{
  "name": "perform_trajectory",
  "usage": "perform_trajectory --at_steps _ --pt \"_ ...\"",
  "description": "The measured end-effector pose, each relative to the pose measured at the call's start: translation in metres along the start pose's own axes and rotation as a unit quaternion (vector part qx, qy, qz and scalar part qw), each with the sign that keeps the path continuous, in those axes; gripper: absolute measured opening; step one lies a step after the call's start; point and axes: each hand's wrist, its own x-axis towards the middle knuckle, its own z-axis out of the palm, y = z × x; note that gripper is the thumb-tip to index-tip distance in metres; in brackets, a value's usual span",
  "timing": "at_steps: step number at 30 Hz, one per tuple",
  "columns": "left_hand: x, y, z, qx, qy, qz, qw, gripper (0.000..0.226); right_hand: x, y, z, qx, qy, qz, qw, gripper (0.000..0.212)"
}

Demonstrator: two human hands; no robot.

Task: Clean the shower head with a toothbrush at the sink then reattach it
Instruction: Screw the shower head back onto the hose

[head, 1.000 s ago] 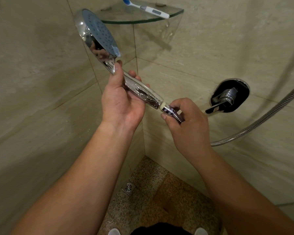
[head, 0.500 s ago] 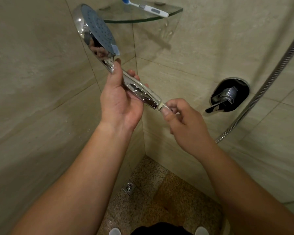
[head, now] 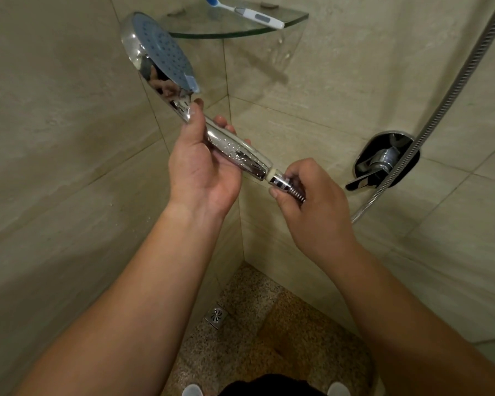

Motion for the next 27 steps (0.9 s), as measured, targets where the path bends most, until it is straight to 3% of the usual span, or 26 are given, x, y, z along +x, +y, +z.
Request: perform_trajectory --at_steps 4,12,16,19,22,25,27 --pt "-0.001 0.001 -0.001 0.000 -0.001 0.003 1.000 0.011 -0.002 0.000 0.004 0.017 0.019 0.015 1.000 0.021" --pt "0.000 0.003 -0.004 0.009 -0.001 0.001 1.000 0.011 0.004 0.002 -0.001 -0.086 -0.078 0.010 0.993 0.028" --pt "0.002 0.003 -0.004 -0.009 0.008 0.001 1.000 0.012 0.007 0.006 -0.005 0.042 -0.110 0.053 0.992 0.018" --pt "0.002 0.003 -0.004 -0.008 0.007 0.000 1.000 0.012 0.003 0.002 -0.001 0.086 -0.071 0.076 0.991 0.029" --pt "0.002 0.001 -0.005 -0.004 0.008 -0.002 1.000 0.011 0.002 -0.001 0.005 0.031 -0.036 0.044 0.998 0.025" --pt "0.002 0.001 -0.004 0.007 0.002 -0.003 1.000 0.013 0.002 -0.002 0.006 -0.019 -0.055 0.023 0.998 0.021" --pt "0.001 0.001 -0.004 0.016 -0.002 -0.002 1.000 0.014 0.003 -0.002 0.005 -0.053 -0.067 0.001 0.996 0.030"
